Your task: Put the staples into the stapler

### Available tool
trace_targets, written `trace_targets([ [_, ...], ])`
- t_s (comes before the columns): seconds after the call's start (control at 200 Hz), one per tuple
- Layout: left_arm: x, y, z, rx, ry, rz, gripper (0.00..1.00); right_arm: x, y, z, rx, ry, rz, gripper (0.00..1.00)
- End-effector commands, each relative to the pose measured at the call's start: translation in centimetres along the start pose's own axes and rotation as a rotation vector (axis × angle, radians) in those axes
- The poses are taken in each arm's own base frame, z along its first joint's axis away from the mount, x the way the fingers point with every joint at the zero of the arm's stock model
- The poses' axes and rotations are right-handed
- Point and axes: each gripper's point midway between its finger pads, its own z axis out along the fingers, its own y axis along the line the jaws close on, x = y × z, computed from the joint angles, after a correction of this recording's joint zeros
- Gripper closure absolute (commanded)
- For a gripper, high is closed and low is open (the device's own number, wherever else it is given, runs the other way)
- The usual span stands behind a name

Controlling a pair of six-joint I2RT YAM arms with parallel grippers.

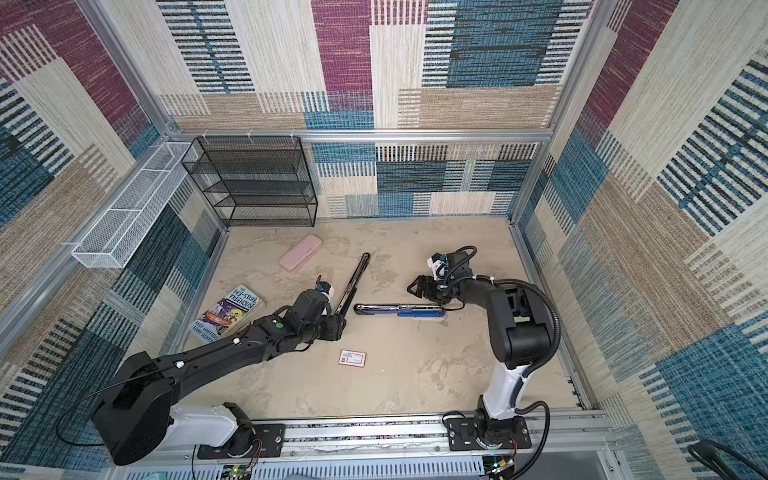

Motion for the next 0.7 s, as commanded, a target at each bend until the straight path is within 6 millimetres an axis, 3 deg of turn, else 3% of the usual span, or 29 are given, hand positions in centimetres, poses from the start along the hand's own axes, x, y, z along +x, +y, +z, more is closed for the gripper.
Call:
trace_targets([
  [0.0,-0.9,-0.8,0.3,0.043,-0.016,-0.025,0.36,2.3,1.1,-0.2,-0.023,0.028,-0.003,0.23],
  [0.14,-0.8,-0.8,0.8,0.055,-0.003,-0.038,0.36,6.2,2.6,0.0,-0.049,0.093,-0.036,0.24],
  [0.25,-0.8,-0.9,1.3,0.064,0.010,-0.045,0.37,8.0,3.6,0.2,-0.030,0.136,-0.082,0.25],
  [0.496,-0.8,-1.1,1.7,0.075,0.019,-0.062,0.37,8.1,5.3,1.7,0.044,0.147,-0.169,0.35],
  [0.696,-0.5,-0.6,1.5,0.068,0.023,-0.077,0.38,8.5,5.5,3.9,0.154,0.170,-0.230,0.45],
])
